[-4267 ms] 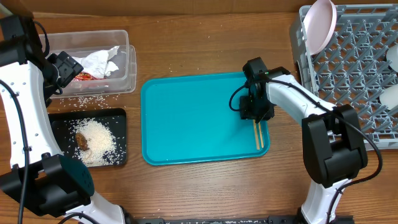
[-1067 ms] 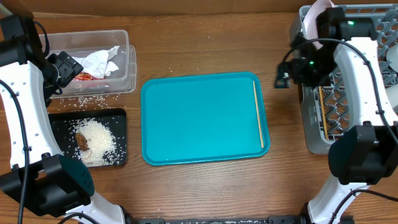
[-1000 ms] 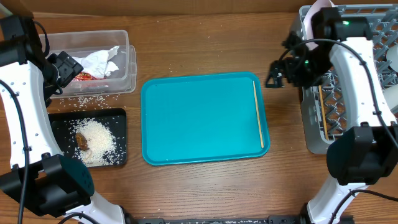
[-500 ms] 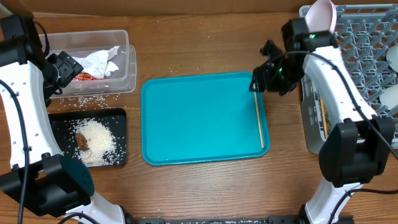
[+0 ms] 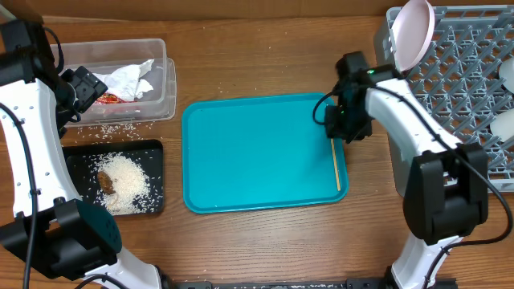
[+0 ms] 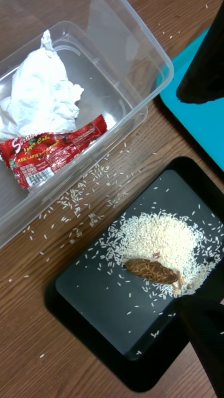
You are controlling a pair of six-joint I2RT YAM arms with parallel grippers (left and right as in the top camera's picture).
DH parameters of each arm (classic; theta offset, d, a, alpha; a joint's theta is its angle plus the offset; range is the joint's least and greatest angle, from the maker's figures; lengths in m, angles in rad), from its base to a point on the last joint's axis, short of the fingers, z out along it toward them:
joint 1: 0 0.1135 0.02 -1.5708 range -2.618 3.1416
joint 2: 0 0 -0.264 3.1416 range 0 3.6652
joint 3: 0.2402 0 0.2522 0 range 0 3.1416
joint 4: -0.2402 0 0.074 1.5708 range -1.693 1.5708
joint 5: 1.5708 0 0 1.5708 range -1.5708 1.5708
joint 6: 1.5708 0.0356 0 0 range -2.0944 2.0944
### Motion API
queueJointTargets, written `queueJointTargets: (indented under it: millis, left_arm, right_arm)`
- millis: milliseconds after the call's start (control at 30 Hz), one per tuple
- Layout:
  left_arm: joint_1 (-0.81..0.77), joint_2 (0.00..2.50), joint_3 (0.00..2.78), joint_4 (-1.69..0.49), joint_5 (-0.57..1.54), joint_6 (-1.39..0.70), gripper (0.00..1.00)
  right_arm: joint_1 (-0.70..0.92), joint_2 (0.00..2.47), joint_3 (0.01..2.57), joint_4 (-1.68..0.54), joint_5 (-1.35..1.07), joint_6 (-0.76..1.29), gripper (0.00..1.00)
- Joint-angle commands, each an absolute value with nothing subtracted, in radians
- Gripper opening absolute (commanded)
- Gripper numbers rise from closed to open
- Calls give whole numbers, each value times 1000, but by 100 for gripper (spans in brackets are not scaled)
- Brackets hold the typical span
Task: Sort waste into correct bins and load items into the dishwasher
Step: 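Return the right gripper to the remaining chopstick on the tray, then grasp the remaining wooden chopstick with the right gripper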
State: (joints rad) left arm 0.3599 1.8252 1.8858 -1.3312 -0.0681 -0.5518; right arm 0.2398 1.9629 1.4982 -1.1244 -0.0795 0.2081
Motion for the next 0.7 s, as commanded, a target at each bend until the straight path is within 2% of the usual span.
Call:
queueJointTargets:
  millis: [0, 167, 667]
  left_arm:
    - [353, 1812, 1892, -1331, -78, -558, 100]
    - [353, 1812, 1892, -1330, -78, -558, 100]
    - [353, 1812, 1892, -1330, -78, -558, 100]
  right_arm:
    - [288, 1941, 1444, -1072, 12, 296, 38]
    - [322, 1942, 1404, -1010, 96, 353, 38]
    - [321, 1942, 1320, -897, 92, 353, 38]
